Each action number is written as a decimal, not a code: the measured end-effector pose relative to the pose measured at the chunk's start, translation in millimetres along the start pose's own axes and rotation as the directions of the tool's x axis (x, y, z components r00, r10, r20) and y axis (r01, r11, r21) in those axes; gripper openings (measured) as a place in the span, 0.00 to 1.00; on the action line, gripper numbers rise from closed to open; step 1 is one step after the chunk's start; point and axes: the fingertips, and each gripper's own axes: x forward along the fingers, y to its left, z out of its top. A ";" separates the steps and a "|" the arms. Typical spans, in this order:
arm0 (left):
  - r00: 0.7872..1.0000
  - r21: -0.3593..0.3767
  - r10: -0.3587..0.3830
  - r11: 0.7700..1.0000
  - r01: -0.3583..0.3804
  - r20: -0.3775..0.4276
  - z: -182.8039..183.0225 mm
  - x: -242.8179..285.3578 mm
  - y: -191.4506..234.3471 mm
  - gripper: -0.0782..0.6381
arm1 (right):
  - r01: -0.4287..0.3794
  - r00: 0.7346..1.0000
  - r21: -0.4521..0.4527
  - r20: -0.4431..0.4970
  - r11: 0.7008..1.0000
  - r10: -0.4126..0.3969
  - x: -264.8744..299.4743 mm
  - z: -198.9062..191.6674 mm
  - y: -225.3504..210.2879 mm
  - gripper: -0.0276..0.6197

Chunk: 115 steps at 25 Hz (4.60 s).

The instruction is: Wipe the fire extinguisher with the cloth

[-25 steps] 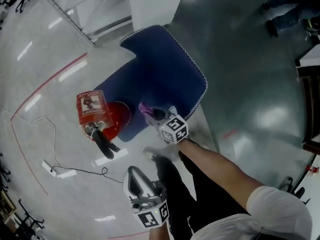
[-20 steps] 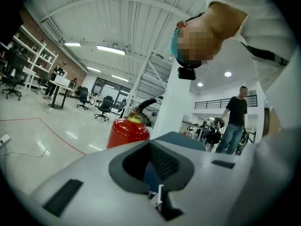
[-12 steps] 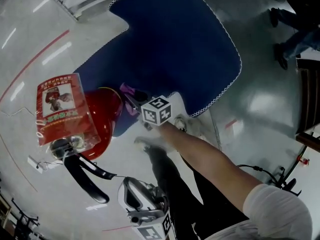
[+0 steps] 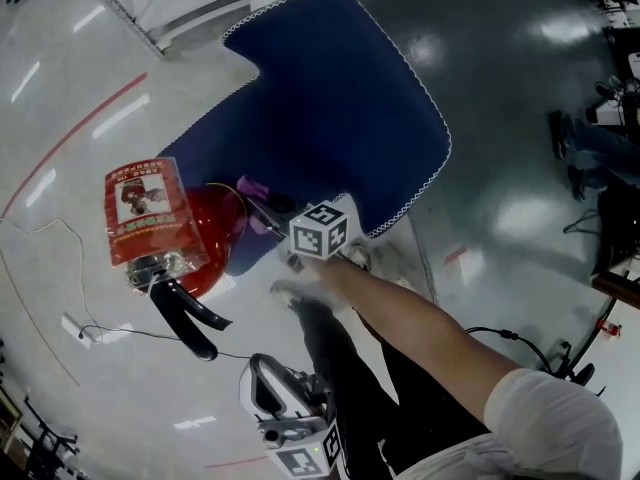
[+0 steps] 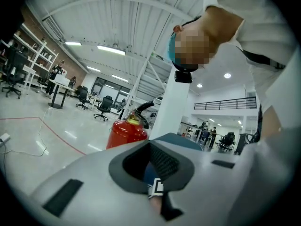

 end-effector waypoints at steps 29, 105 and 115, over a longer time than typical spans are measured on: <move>0.987 0.073 0.103 0.991 -0.113 0.121 144.5 -60.8 -82.3 0.12 | -0.259 0.964 -0.125 0.024 0.958 0.264 -86.7 148.0 225.5 0.14; 0.865 0.020 -0.498 0.866 0.500 -0.055 151.7 -35.7 60.1 0.12 | 0.075 0.767 0.273 0.599 0.959 -0.231 -94.8 74.8 194.0 0.14; 0.884 0.023 -0.467 0.884 0.467 -0.009 189.4 -48.5 60.1 0.12 | 0.074 0.805 0.155 0.574 0.985 -0.150 -106.5 110.7 234.1 0.14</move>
